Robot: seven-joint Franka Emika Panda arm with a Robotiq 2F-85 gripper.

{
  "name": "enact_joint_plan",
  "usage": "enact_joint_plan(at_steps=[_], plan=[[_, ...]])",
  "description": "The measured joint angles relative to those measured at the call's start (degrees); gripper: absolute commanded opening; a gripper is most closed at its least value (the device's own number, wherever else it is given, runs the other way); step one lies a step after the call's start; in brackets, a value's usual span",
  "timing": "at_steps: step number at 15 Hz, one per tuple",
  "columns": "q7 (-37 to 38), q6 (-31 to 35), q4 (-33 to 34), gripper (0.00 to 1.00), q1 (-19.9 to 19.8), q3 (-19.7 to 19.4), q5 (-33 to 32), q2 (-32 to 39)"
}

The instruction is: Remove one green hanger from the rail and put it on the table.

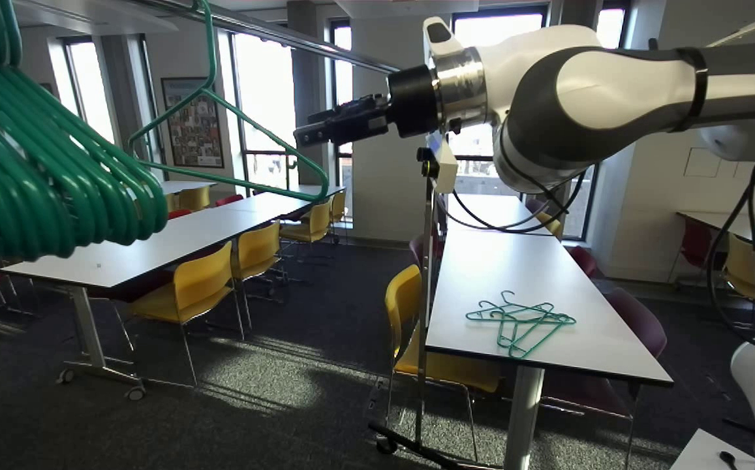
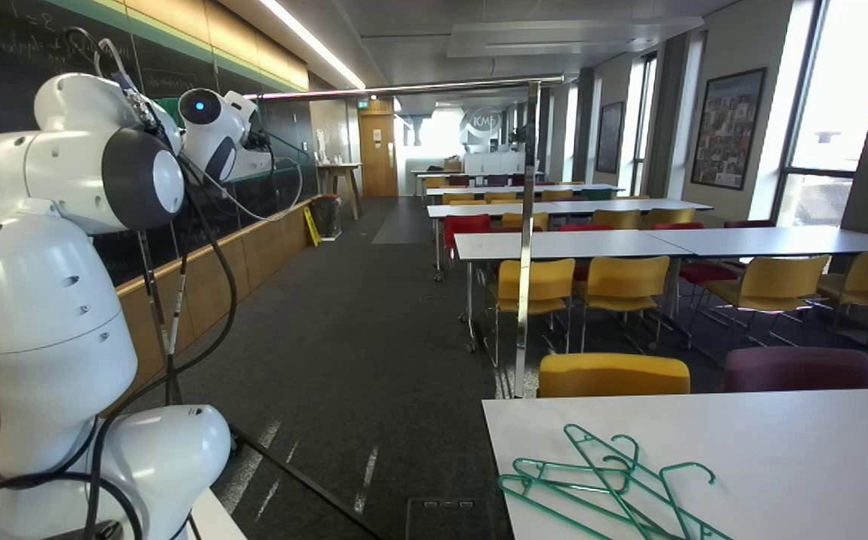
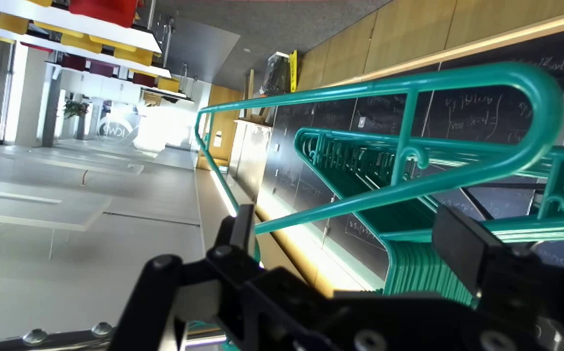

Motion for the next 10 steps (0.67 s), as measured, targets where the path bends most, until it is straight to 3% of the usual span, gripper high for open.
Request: enact_joint_plan(at_steps=[10], plan=[[-1.2,-3.0,0.0,1.0,-0.1,0.0,-0.9,0.0]])
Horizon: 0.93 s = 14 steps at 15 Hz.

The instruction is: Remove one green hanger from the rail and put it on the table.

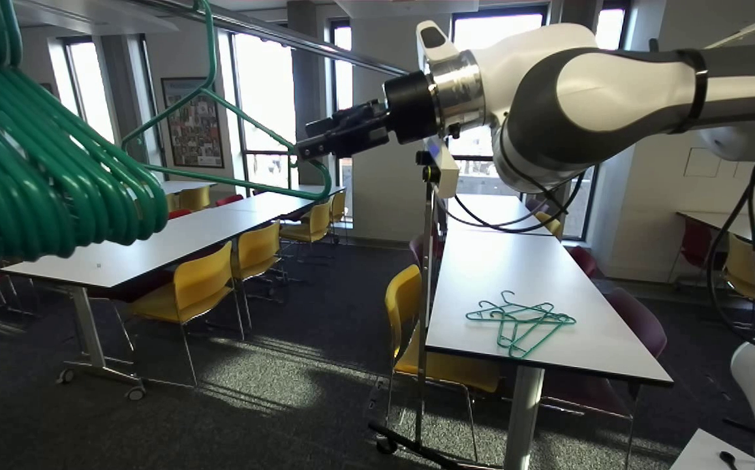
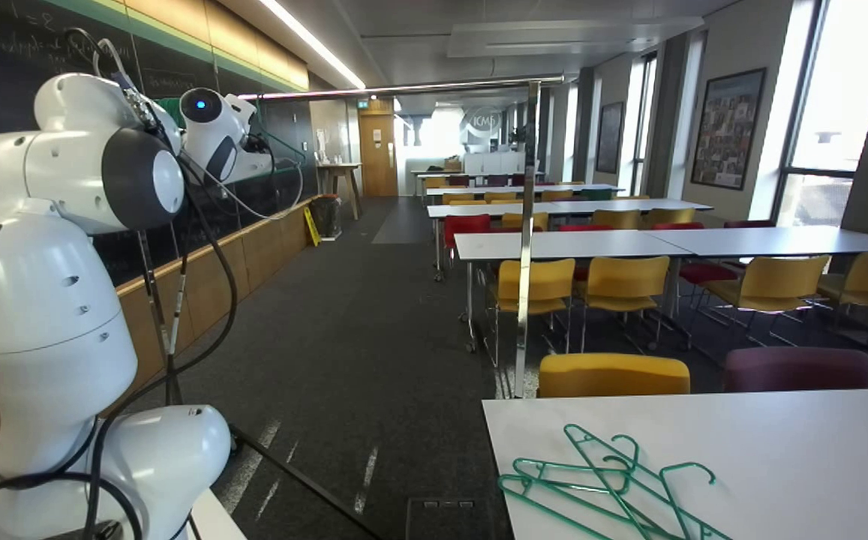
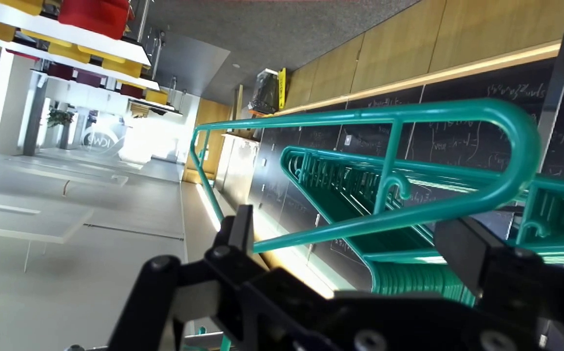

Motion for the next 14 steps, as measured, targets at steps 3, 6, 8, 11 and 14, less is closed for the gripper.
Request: enact_joint_plan(at_steps=[3,6,8,11,14], plan=[[0.0,0.0,0.0,1.0,-0.4,-0.1,-1.2,0.0],[0.1,-0.6,0.0,0.75,-0.9,-0.1,-2.9,0.0],[0.1,-1.0,0.0,0.68,-1.0,-0.1,-3.4,0.0],[0.1,-1.2,0.0,0.46,-0.8,-0.1,-3.6,0.0],[0.1,-1.2,0.0,0.23,-0.8,-0.1,-3.6,0.0]])
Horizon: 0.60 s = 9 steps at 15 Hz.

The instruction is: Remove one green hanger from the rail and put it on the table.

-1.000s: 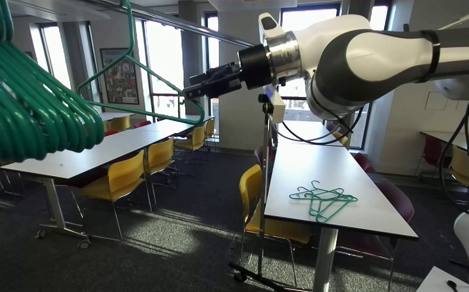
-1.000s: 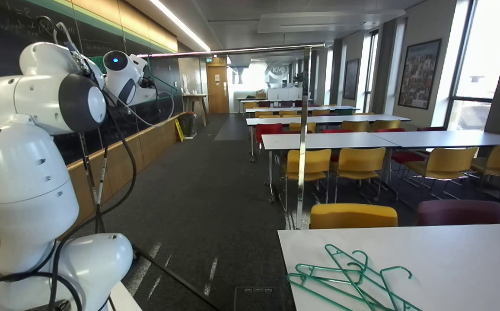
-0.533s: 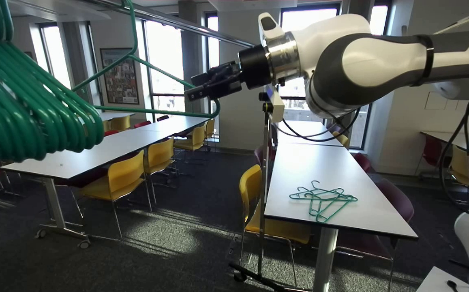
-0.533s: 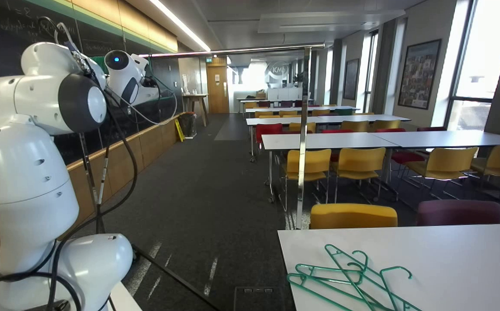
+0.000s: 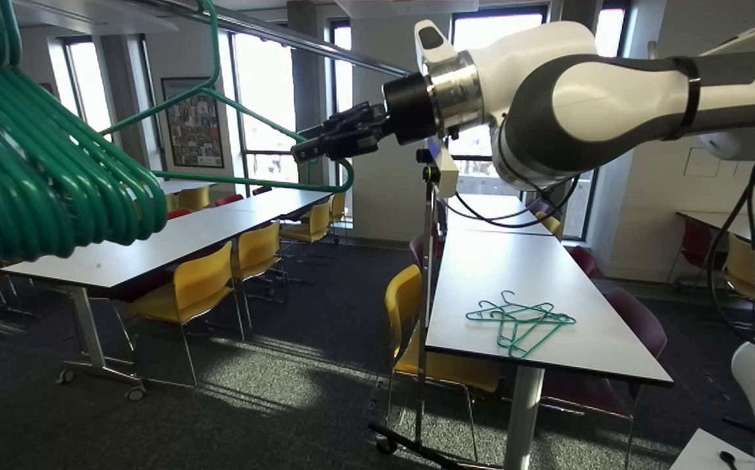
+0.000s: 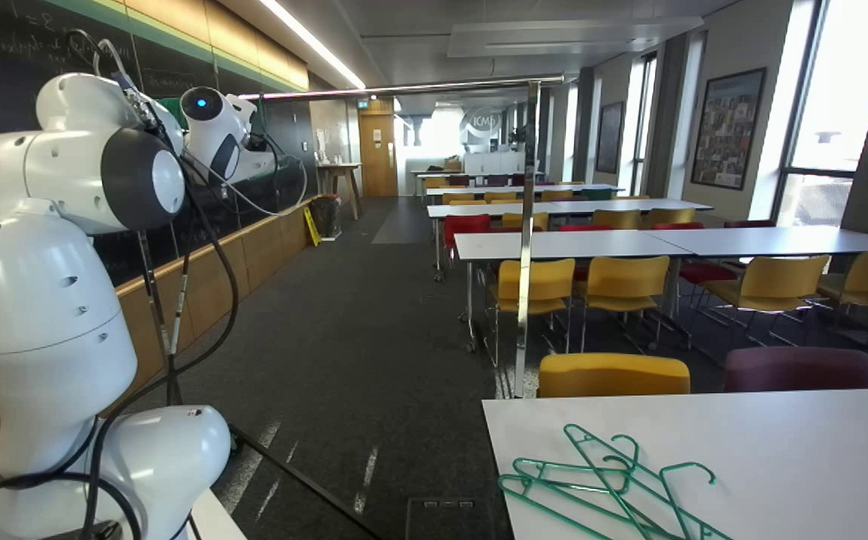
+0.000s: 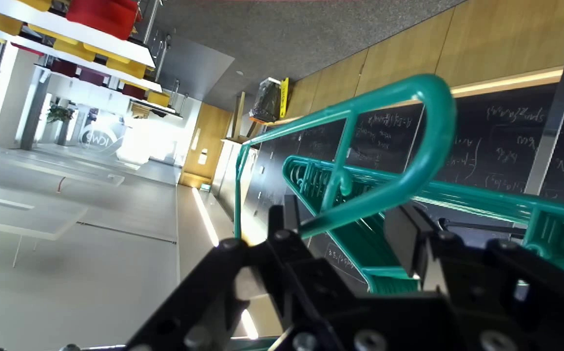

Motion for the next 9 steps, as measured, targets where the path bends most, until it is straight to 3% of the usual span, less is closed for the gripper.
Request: enact_joint_plan(at_steps=[3,9], plan=[[0.0,0.0,0.0,0.0,0.0,0.0,0.0,0.0],[0.3,0.0,0.6,0.02,-0.3,-0.5,0.0,0.0]])
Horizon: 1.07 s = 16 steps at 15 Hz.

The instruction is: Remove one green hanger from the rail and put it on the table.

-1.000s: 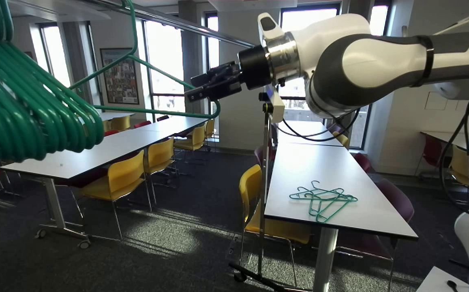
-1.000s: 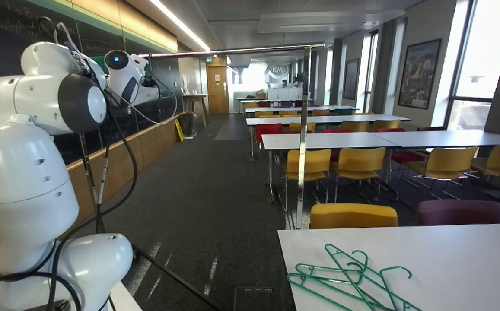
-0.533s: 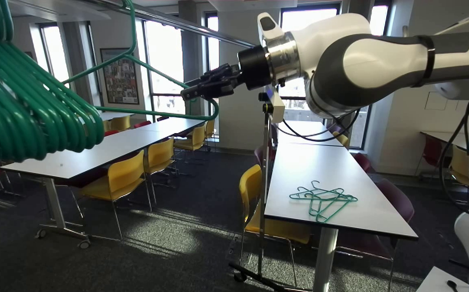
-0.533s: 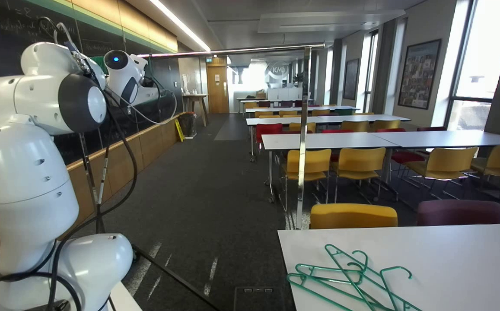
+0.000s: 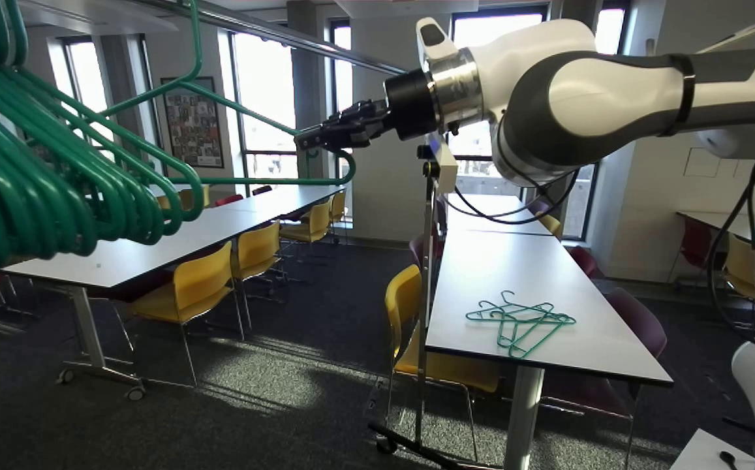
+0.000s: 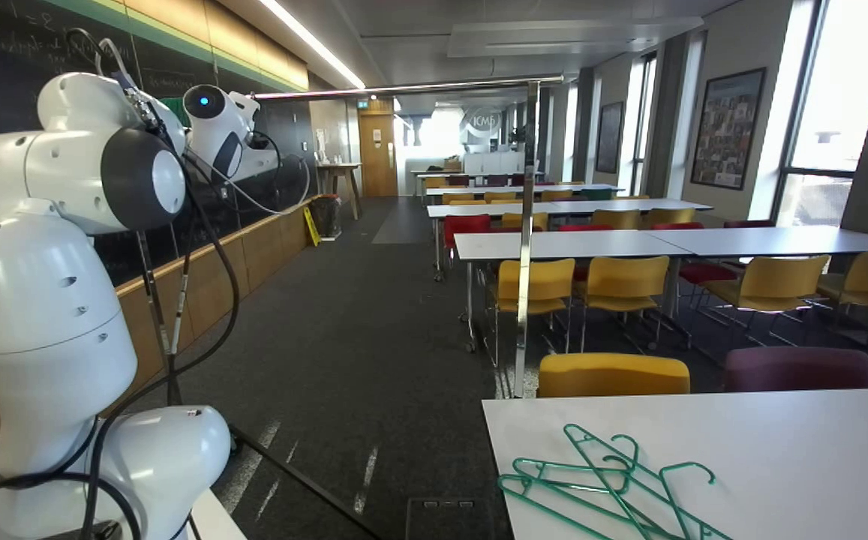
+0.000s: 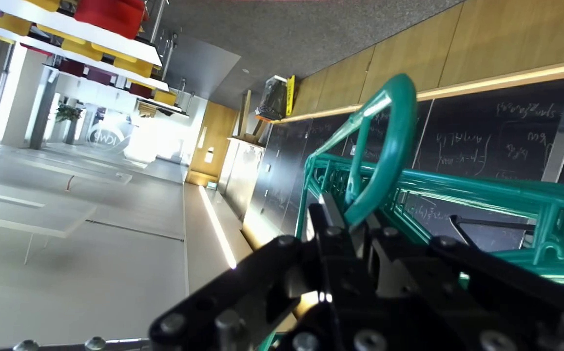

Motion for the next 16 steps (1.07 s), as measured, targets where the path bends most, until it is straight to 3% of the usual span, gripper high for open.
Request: enact_joint_plan(at_steps=[9,16], plan=[[0.0,0.1,1.2,0.02,-0.7,-0.3,0.0,-0.1],[3.1,1.3,3.0,0.02,-5.6,-0.5,-4.0,-5.0]])
